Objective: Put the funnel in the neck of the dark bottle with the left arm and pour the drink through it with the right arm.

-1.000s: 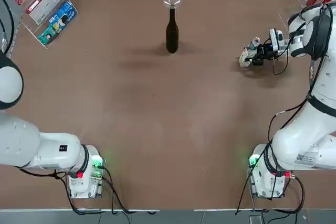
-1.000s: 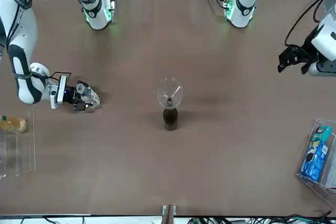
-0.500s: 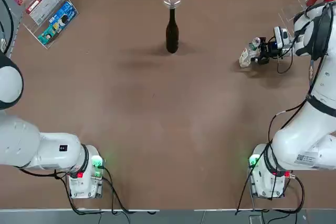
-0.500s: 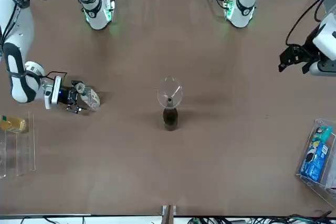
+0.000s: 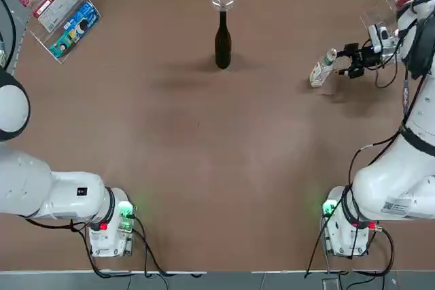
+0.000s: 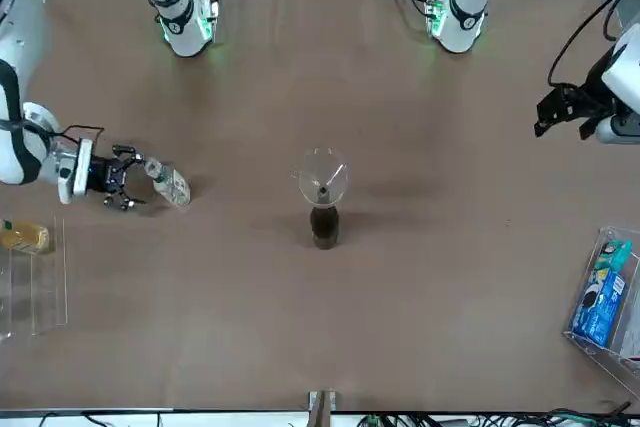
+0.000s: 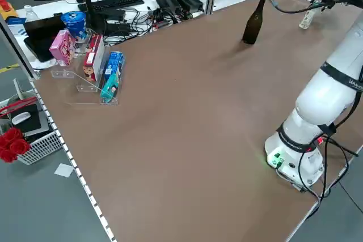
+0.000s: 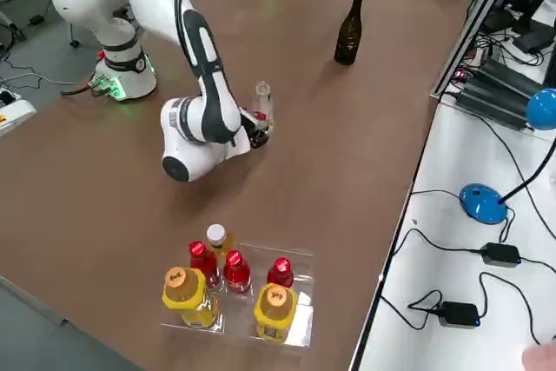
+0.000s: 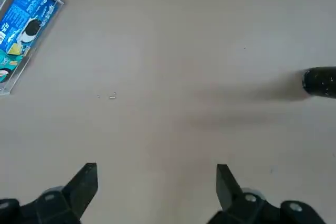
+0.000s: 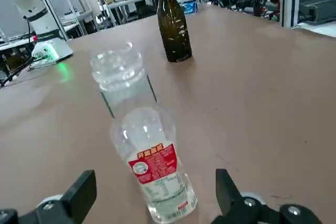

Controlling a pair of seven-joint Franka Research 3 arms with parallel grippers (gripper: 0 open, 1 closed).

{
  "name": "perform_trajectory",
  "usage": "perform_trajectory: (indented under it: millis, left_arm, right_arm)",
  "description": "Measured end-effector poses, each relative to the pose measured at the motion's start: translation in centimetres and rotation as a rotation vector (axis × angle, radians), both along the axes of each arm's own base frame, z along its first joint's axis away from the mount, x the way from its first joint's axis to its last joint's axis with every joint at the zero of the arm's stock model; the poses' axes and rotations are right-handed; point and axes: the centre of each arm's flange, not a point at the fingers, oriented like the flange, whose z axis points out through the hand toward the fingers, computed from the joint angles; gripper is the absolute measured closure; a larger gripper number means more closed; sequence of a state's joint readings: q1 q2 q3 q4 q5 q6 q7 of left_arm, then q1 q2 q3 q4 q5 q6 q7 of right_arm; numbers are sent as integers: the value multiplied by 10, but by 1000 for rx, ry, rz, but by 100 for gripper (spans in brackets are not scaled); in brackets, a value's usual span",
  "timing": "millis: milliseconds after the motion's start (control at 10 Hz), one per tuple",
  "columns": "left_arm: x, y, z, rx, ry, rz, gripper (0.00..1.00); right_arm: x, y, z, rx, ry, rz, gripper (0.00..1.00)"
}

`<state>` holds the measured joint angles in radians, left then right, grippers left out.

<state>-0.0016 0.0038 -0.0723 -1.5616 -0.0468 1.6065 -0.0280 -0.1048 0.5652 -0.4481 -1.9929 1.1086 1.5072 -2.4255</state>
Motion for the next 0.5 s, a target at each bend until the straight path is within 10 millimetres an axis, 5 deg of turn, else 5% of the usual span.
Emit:
perform_trajectory:
  millis: [200, 500]
  left_arm:
    - [0, 0, 0, 0, 1, 1, 0]
    - [0, 0, 0, 0, 3, 1, 0]
  right_arm:
    - [6, -16, 42, -77, 91, -4, 0]
    - [23, -30, 135, -262, 298, -66, 0]
